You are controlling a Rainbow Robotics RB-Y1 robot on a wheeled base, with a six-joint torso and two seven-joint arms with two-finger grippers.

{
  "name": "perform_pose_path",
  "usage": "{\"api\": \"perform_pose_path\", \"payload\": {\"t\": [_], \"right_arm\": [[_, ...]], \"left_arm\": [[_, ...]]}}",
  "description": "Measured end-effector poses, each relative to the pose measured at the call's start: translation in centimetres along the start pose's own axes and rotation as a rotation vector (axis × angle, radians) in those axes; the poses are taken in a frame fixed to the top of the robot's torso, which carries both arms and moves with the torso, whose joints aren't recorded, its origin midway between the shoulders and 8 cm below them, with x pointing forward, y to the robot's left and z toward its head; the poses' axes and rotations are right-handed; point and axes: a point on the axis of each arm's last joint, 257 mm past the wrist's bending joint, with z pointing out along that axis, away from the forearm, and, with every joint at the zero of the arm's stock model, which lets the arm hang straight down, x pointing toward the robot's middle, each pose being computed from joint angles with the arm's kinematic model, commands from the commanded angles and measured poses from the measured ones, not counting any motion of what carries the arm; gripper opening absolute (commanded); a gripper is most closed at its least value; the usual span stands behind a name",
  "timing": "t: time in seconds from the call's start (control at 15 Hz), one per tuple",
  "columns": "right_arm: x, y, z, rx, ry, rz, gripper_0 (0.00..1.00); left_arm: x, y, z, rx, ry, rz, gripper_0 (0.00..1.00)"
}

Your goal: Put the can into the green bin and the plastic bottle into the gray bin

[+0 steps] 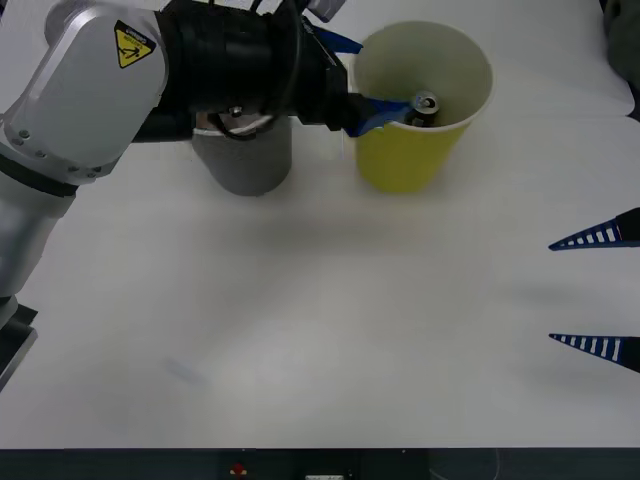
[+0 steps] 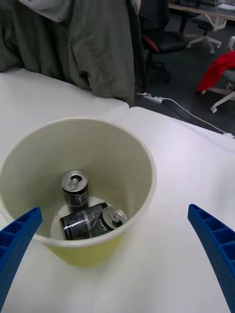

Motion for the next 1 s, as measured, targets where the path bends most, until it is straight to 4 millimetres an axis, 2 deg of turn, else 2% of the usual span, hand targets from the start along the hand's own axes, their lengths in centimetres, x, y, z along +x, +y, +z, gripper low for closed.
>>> {"api": "perform_pose_path", "payload": {"t": [0.33, 0.8, 1.0], "right_arm": [[0.0, 0.0, 0.0, 0.0, 0.0, 0.0, 1.0], [0.0, 0.0, 0.0, 0.0, 0.0, 0.0, 1.0], [0.0, 0.0, 0.0, 0.0, 0.0, 0.0, 1.0]], "left_arm": [[4.8, -2.1, -7.0, 0.067, 0.092, 0.118, 1.0], [12.3, -3.1, -15.9, 0.145, 0.131, 0.23, 1.0], [15.7, -3.2, -19.0, 0.145, 0.163, 0.281, 1.0]]}}
